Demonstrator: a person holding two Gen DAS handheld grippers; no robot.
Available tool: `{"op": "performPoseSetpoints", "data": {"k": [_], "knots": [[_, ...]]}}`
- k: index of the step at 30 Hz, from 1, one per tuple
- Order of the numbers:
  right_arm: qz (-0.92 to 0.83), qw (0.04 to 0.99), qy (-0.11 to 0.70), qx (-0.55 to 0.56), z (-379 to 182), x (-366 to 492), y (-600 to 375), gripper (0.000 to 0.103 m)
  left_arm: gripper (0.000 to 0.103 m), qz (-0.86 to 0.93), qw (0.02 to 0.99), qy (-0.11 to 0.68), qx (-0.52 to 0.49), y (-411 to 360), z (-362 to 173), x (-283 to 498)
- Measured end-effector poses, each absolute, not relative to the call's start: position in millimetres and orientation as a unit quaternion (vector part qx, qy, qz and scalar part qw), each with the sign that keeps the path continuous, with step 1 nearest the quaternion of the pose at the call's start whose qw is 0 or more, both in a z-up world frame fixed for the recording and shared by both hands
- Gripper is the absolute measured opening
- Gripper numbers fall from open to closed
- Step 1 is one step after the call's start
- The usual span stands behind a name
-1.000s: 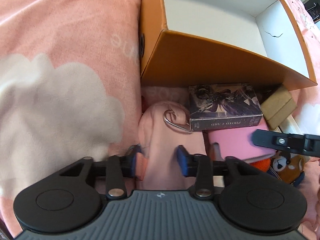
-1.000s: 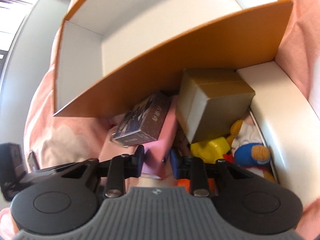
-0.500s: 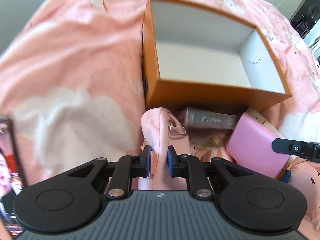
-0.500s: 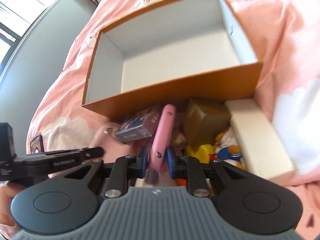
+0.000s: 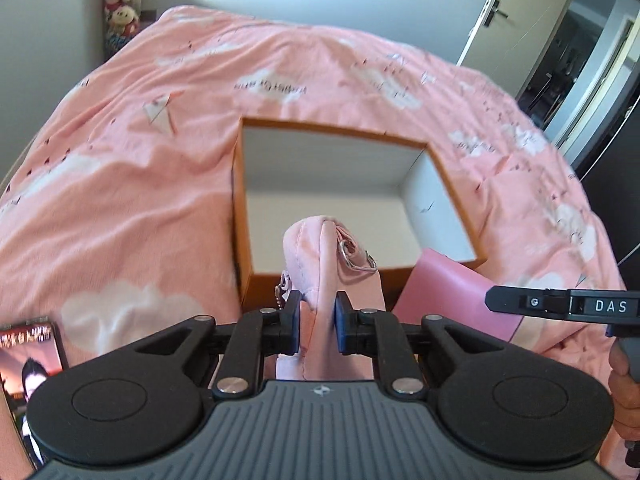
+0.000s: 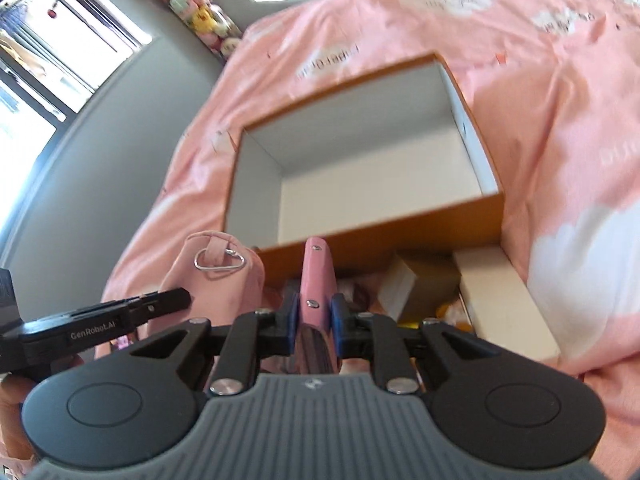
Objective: Organize objects
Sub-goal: 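Lift the pink pouch and pink wallet and carry both into the orange box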
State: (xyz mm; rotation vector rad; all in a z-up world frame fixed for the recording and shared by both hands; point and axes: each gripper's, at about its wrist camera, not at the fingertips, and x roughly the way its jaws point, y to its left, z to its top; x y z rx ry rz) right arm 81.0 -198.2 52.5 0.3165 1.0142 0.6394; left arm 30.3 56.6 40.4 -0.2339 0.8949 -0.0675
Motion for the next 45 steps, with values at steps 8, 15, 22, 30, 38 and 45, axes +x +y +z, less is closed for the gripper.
{"op": "performPoseSetpoints", "data": {"k": [8,15,22,30,38,45], "knots": [[0.311,0.841,0.409,0.170,85,114,-187,0.018,0.018,-0.030,0.908,0.398,-0.128,61,52,81],[0.274,0.847,0.415,0.186,55,169,-160,0.018,0.018,-0.007,0.889,0.438,-0.134,59,7,137],[0.234,0.828,0.467,0.204,-6,207,-144,0.018,0.017,0.025,0.880,0.465,-0.097,46,-29,161],[0.226,0.810,0.488,0.233,-37,223,-134,0.018,0.017,0.034,0.868,0.495,-0.039,30,-54,168],[0.220,0.786,0.522,0.247,-57,233,-139,0.018,0.027,0.049,0.841,0.538,0.042,18,-70,174],[0.235,0.775,0.560,0.176,-55,245,-124,0.019,0.040,0.046,0.837,0.539,0.088,14,-68,170]]}}
